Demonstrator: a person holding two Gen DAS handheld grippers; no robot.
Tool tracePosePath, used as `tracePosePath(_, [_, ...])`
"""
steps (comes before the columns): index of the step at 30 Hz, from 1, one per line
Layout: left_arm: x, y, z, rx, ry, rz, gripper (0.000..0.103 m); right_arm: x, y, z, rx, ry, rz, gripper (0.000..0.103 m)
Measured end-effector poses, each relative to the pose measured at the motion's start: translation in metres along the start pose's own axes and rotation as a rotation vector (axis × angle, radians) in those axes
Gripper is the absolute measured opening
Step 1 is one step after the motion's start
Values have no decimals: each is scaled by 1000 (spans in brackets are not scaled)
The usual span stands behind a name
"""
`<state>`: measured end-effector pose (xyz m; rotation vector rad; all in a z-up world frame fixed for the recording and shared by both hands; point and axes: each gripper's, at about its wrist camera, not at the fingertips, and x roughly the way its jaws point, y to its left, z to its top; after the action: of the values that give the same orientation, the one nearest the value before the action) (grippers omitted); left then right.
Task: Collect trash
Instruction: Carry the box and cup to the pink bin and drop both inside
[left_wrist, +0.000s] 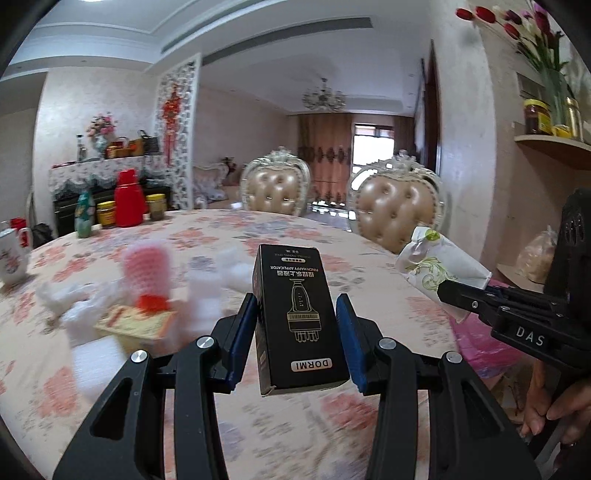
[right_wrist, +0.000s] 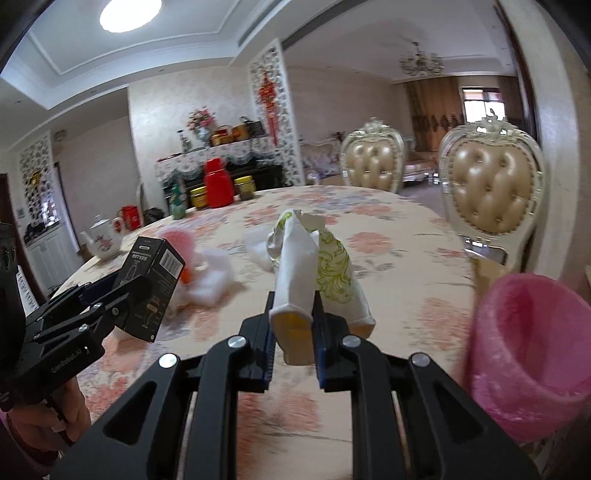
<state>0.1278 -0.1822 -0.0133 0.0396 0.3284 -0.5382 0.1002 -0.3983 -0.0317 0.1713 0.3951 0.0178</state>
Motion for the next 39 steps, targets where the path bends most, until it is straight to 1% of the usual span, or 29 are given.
tracePosePath(7, [44, -56, 10, 69, 21, -137, 42, -20, -44, -3, 50, -23, -104, 17])
tracePosePath(11, [61, -84, 14, 90, 27, -206, 42, -34, -73, -5, 78, -38, -172, 17])
tracePosePath(18, [89, -132, 19, 103, 55, -315, 42, -62, -123, -12, 141, -62, -296, 17])
tracePosePath(22, [102, -160, 22, 117, 68, -375, 42, -73, -145, -15, 169, -71, -352, 17])
tracePosePath(26, [118, -188, 24, 125, 96, -461, 42, -82, -171, -20, 207, -77, -408, 18])
tracePosePath(28, [128, -206, 24, 134, 112, -493, 42, -84, -186, -22, 219, -67, -435, 18])
tracePosePath(34, [163, -248, 21, 139, 174, -574, 42, -84, -224, -22, 261, -50, -490, 18])
tracePosePath(37, [182, -263, 22, 135, 199, -596, 42, -80, -244, -21, 290, -39, -497, 19])
tracePosePath(39, [194, -272, 21, 131, 213, -603, 42, -78, -252, -20, 288, -38, -502, 19])
